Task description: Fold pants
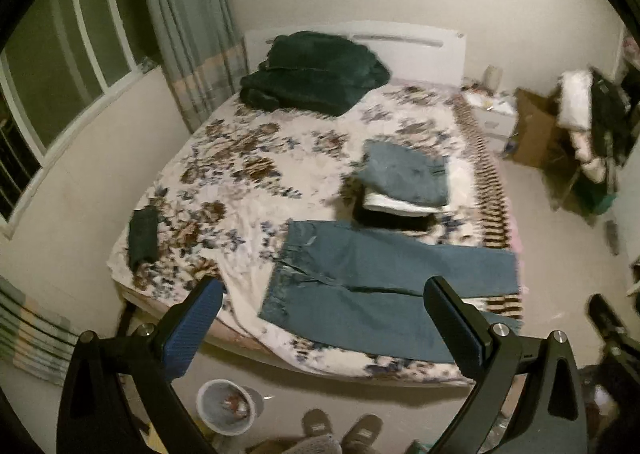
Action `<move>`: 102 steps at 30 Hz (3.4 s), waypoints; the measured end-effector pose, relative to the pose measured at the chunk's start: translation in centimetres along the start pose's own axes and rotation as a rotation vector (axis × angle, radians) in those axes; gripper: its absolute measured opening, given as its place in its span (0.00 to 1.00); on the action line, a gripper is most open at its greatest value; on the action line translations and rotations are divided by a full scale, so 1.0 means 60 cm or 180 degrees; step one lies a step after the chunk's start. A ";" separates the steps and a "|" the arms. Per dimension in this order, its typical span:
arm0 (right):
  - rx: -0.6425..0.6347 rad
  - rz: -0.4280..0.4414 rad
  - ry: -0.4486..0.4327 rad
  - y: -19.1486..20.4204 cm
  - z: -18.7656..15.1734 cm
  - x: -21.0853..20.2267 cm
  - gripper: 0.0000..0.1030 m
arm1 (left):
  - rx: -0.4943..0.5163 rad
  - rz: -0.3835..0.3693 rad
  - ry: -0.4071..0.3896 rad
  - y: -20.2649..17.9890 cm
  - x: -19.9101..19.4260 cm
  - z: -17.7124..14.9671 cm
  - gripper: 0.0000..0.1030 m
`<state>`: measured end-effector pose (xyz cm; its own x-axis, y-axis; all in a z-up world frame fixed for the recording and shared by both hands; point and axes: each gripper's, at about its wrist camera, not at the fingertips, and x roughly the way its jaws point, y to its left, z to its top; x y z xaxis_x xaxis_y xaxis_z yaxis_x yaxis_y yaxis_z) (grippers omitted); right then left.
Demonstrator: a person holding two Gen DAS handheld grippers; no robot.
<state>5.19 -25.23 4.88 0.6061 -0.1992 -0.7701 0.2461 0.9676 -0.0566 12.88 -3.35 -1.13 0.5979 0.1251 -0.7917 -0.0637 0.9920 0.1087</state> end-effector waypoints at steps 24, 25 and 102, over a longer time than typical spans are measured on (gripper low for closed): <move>-0.0385 -0.0539 0.1163 0.024 0.037 0.916 1.00 | 0.0984 0.0018 0.0784 -0.140 0.737 0.062 1.00; -0.0458 -0.0534 0.1221 0.031 0.025 0.980 1.00 | 0.1030 0.0031 0.0808 -0.147 0.764 0.058 1.00; -0.1236 0.0171 0.1388 0.180 -0.266 1.049 0.12 | 0.0167 -0.0730 0.1207 0.005 0.695 -0.236 0.07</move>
<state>33.91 -24.86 -54.38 0.2226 -0.1457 -0.9640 -0.1212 0.9770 -0.1756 26.47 2.38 -42.60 0.2560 -0.0917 -0.9623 0.0828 0.9939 -0.0727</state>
